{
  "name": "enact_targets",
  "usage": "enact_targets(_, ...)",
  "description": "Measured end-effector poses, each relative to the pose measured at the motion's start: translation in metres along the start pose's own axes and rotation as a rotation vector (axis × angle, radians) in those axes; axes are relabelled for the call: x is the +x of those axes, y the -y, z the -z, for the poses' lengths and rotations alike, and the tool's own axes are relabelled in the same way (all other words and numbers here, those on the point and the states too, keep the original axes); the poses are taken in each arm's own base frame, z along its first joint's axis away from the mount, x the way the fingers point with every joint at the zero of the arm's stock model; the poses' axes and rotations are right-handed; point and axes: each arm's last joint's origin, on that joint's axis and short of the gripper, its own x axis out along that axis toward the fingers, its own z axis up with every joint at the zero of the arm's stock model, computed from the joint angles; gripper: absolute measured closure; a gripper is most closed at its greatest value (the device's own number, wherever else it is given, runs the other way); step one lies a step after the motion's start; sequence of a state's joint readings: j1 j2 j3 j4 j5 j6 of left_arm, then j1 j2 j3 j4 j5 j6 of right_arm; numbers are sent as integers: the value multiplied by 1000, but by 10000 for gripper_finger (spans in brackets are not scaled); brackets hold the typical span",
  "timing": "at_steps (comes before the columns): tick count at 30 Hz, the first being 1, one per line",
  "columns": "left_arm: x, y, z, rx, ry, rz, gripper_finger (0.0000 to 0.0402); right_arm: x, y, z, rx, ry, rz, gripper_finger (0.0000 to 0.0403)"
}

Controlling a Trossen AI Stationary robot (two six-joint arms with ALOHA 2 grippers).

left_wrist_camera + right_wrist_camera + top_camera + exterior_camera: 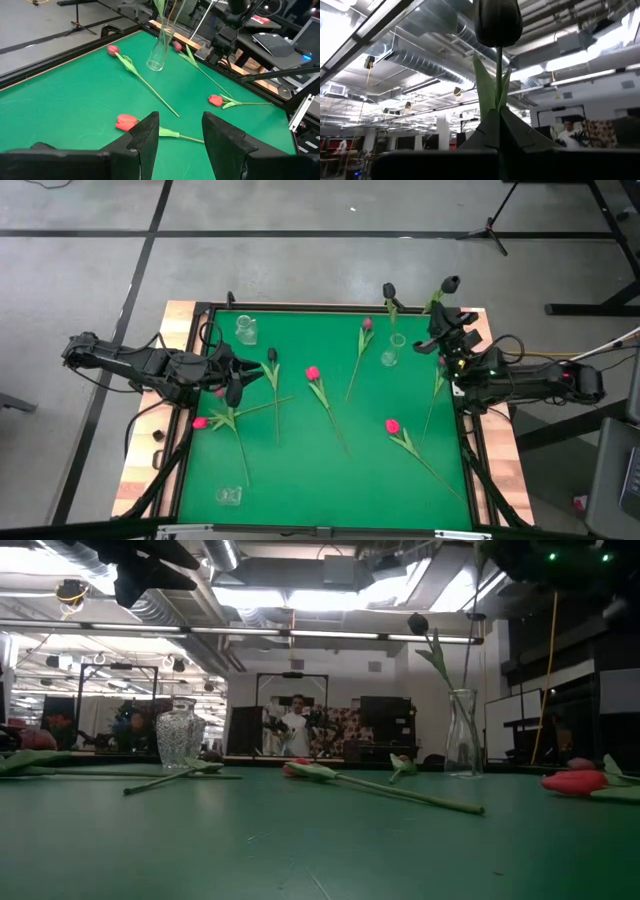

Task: Sort flowers into vase by color
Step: Put the right black flower into the top right transparent vase

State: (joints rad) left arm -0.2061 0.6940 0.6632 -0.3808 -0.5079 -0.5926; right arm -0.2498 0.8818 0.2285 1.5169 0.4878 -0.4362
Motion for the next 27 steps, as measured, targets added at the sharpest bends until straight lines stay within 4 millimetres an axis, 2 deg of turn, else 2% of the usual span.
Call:
enact_targets(11,0,-1,-1,0,18,-27,256,-2,15,25,24,-54,1,402)
enact_targets(21,0,-1,-1,0,18,-26,256,-2,12,44,30,-133,-35,401)
enact_targets(27,0,-1,-1,0,18,-26,256,-2,13,49,20,-172,38,365)
